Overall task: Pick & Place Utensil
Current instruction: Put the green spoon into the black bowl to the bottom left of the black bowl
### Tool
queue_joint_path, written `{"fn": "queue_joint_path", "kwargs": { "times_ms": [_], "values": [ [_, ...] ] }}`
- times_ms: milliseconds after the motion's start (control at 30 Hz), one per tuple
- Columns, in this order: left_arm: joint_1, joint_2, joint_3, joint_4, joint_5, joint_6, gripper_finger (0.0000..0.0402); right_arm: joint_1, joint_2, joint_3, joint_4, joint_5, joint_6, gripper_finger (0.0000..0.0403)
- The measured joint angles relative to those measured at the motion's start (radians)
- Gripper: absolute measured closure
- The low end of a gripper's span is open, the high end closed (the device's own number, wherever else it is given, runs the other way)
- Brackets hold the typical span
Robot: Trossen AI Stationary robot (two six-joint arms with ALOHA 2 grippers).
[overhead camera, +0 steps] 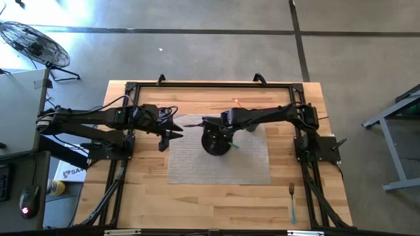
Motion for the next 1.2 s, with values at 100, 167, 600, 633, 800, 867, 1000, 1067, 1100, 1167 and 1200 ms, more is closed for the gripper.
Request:
{"fn": "queue_joint_path", "kwargs": {
  "times_ms": [100,167,600,633,800,867,1000,1067,1100,1167,1200],
  "values": [
    [0.0,0.0,0.0,0.0,0.0,0.0,0.0282,-0.001,0.0,-0.019,0.032,0.003,0.0,0.0387],
    [0.0,0.0,0.0,0.0,0.0,0.0,0.0282,0.0,0.0,-0.021,0.056,0.0,0.0,0.0387],
    [0.0,0.0,0.0,0.0,0.0,0.0,0.0282,-0.001,0.0,-0.024,0.084,-0.018,-0.004,0.0386],
    [0.0,0.0,0.0,0.0,0.0,0.0,0.0282,-0.001,0.0,-0.024,0.084,-0.016,-0.004,0.0386],
    [0.0,0.0,0.0,0.0,0.0,0.0,0.0282,-0.001,0.0,-0.024,0.084,-0.031,-0.004,0.0386],
    [0.0,0.0,0.0,0.0,0.0,0.0,0.0282,-0.001,0.0,-0.024,0.083,-0.04,-0.004,0.0386],
    [0.0,0.0,0.0,0.0,0.0,0.0,0.0282,-0.001,0.005,-0.024,0.081,-0.039,-0.004,0.0386],
    [0.0,0.0,0.0,0.0,0.0,-0.002,0.0282,-0.001,0.014,-0.024,0.086,-0.042,-0.004,0.0386],
    [0.0,0.0,0.0,0.0,0.0,-0.004,0.0282,-0.001,0.018,-0.023,0.091,-0.043,-0.004,0.0386],
    [0.0,0.0,0.0,0.0,0.0,-0.004,0.0282,-0.001,0.02,-0.024,0.09,-0.044,-0.004,0.0386],
    [0.0,0.0,0.0,0.0,0.001,-0.004,0.0282,-0.001,0.02,-0.024,0.093,-0.043,-0.004,0.0386]
  ]
}}
